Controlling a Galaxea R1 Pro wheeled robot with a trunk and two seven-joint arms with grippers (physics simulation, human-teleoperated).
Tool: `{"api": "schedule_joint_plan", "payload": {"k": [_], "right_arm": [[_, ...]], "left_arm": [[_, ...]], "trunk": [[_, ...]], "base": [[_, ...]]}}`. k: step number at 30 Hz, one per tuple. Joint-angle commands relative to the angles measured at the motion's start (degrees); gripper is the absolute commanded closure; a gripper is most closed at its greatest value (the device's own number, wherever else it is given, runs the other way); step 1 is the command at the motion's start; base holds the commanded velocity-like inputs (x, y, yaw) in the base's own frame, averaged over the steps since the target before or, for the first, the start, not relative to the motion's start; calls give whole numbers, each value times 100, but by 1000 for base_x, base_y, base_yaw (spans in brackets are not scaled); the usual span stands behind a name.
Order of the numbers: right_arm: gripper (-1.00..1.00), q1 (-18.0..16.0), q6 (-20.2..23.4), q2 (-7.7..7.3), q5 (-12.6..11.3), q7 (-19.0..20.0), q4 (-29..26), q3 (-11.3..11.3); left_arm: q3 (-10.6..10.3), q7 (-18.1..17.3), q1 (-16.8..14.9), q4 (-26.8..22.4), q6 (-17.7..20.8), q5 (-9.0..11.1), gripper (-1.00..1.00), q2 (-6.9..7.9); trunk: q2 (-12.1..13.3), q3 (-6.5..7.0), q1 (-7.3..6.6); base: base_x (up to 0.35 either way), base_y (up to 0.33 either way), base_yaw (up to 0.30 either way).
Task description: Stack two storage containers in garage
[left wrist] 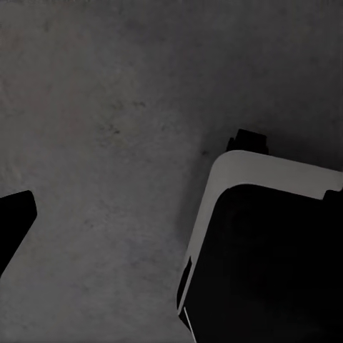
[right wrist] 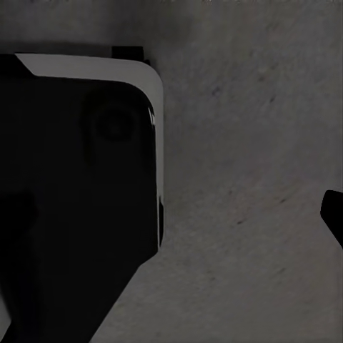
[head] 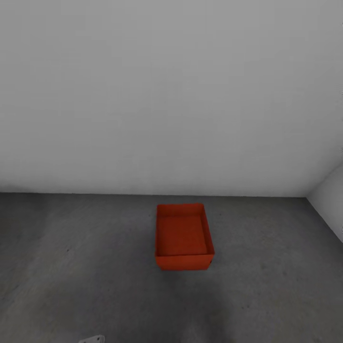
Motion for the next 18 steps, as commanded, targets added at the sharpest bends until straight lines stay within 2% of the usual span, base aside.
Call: {"api": "schedule_joint_plan", "payload": {"k": [1,7,18], "right_arm": [[-100,-7,-36,0,20,-13,19,-5],[-100,-6,-44,7,126,-13,19,-9],[-100,73,-54,9,145,-13,19,-5]], "left_arm": [[-50,13,-2,-1,-3,47,-100,-1],[-56,12,-2,-2,-8,39,-100,-4],[-57,12,-2,-2,-9,38,-100,-2]], "trunk": [[-7,-5,2],[-7,33,2],[-7,132,2]], "base": [[0,0,0],[0,0,0],[0,0,0]]}}
